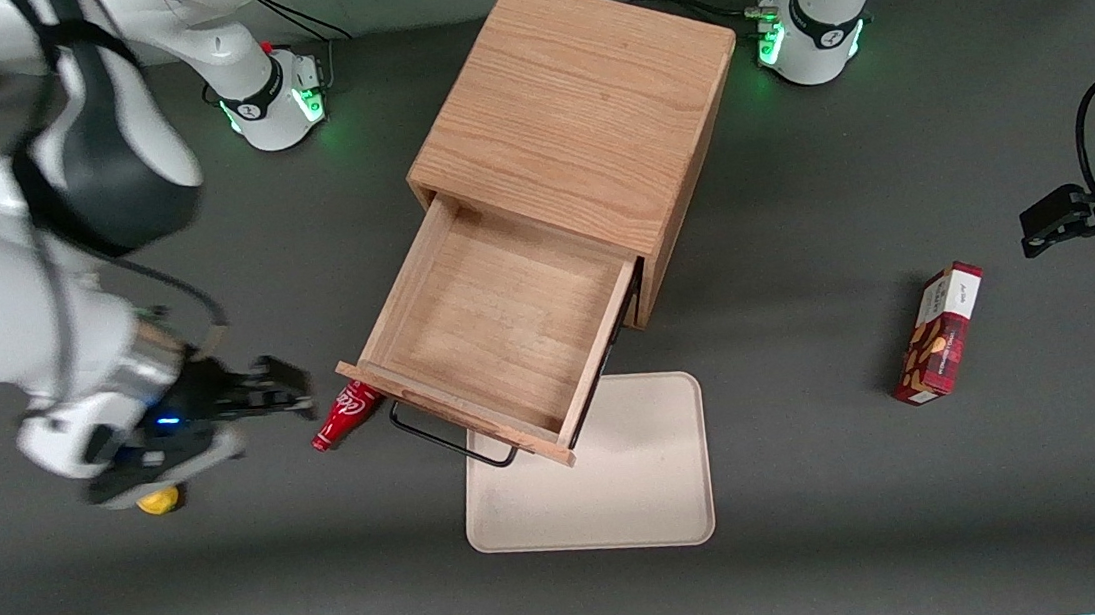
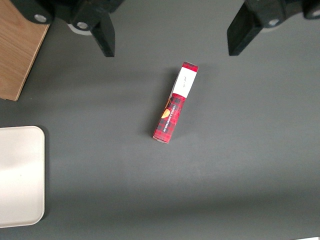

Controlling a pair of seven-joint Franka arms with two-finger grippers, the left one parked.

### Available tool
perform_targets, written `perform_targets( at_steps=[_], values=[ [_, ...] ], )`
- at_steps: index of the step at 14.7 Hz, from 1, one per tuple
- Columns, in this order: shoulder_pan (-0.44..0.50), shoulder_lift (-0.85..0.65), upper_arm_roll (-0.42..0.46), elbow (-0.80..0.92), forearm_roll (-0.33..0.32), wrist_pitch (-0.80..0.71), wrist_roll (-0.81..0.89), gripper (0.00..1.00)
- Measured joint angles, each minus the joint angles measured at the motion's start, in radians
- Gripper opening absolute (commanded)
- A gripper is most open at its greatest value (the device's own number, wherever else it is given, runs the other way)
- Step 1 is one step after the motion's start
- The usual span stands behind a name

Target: Open upper drawer

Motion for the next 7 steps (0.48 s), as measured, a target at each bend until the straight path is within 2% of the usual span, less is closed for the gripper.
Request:
perform_targets(
  at_steps=[4, 7],
  values=[
    [-0.129, -0.078, -0.019, -0.02, -0.024, -0.082, 0.0, 1.0],
    [-0.168, -0.178, -0.032, -0.121, -0.113, -0.087, 0.049, 1.0]
  ],
)
